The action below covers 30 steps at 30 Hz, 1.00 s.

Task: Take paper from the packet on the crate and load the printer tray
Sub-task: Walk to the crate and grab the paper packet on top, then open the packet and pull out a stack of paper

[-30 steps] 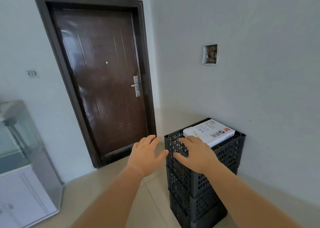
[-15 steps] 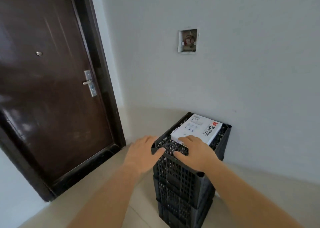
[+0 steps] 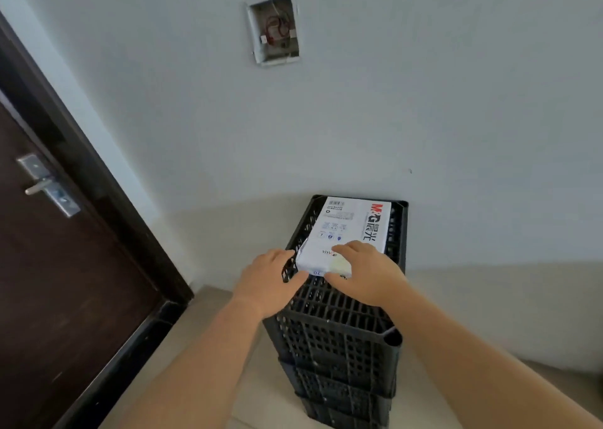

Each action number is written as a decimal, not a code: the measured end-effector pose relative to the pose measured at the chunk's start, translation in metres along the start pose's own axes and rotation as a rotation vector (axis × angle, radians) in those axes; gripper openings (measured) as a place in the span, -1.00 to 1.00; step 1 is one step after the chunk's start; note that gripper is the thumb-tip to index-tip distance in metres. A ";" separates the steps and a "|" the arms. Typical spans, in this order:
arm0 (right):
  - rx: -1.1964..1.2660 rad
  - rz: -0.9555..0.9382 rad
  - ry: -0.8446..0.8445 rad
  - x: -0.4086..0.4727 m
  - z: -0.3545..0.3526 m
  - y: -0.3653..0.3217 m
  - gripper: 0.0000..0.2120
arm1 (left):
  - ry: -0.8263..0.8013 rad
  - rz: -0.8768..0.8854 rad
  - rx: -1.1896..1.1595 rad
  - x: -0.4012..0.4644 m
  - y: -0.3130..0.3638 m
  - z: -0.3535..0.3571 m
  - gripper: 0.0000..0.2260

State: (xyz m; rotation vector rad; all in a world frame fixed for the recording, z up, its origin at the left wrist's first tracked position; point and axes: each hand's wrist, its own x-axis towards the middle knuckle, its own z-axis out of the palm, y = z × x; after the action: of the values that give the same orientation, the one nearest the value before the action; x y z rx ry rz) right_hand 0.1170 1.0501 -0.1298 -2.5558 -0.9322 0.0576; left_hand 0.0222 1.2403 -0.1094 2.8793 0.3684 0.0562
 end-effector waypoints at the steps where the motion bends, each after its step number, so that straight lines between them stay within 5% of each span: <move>1: -0.010 0.016 0.003 0.008 0.000 0.000 -0.35 | 0.007 0.020 0.010 0.011 -0.004 -0.002 -0.42; 20: -0.070 0.472 -0.086 0.065 0.031 0.022 -0.38 | -0.216 0.405 -0.101 0.163 -0.035 0.060 -0.44; 30: -0.069 0.541 -0.168 0.089 0.056 0.020 -0.39 | -0.255 0.418 -0.125 0.188 -0.051 0.073 -0.43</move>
State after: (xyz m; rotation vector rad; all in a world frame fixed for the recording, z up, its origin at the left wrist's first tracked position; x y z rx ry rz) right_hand 0.1878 1.1127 -0.1798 -2.8268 -0.2733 0.4060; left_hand 0.1969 1.3192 -0.1913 2.7426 -0.2748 -0.2062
